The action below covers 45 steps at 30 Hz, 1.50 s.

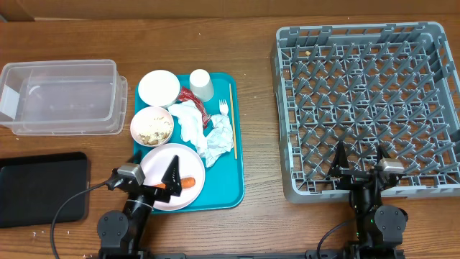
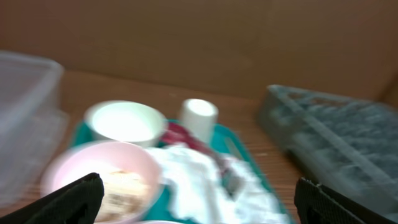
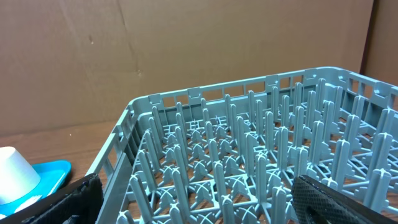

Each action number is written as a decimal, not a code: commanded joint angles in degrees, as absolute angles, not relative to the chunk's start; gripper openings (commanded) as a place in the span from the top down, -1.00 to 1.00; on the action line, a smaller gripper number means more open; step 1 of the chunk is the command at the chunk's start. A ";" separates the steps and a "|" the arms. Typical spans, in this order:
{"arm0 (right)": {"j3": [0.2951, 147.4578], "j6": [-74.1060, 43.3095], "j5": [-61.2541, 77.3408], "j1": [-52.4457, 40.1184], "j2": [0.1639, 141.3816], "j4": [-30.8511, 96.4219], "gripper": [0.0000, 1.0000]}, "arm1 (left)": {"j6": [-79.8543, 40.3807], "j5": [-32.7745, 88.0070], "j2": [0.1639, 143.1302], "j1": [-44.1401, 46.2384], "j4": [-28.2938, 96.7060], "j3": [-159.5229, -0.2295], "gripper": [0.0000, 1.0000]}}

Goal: Sort waste into correct bins and load items into the dishwasher
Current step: 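Move the left gripper to the orange carrot on the pink plate and grasp it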

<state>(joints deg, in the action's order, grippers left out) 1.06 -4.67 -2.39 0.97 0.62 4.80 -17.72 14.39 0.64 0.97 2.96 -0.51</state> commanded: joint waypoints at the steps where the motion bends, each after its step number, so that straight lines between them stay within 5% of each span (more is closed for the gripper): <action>1: 0.45 -4.49 -2.92 0.60 0.16 4.58 -1.00 | -35.99 31.07 0.32 0.82 1.61 -0.34 -1.00; 7: 0.45 -4.51 -2.92 0.60 0.16 4.58 -1.00 | -38.59 39.11 0.34 0.75 4.64 -6.35 -1.00; 16: 0.45 -4.51 -2.92 0.60 0.16 4.58 -1.00 | -26.15 23.20 19.49 0.78 48.82 -46.19 -1.00; 19: 0.45 -4.51 -2.92 0.60 0.16 4.58 -1.00 | -25.71 29.56 30.35 0.78 55.72 -57.58 -1.00; 24: 0.45 -4.51 -2.92 0.60 0.16 4.58 -1.00 | -31.99 33.74 35.00 0.75 52.86 -58.83 -1.00; 25: 0.45 -4.51 -2.92 0.60 0.16 4.58 -1.00 | -51.31 22.83 36.62 0.78 58.67 -58.83 -1.00; 27: 0.45 -4.49 -2.92 0.60 0.16 4.58 -1.00 | -56.58 17.06 37.93 0.78 61.91 -58.78 -1.00; 45: 0.45 -4.51 -2.92 0.60 0.16 4.58 -1.00 | -72.23 19.86 53.10 0.75 65.98 -50.50 -1.00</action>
<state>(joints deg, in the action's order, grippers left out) 1.06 -4.64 -2.37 0.99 0.62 4.73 -69.60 18.70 50.52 1.02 66.30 -51.35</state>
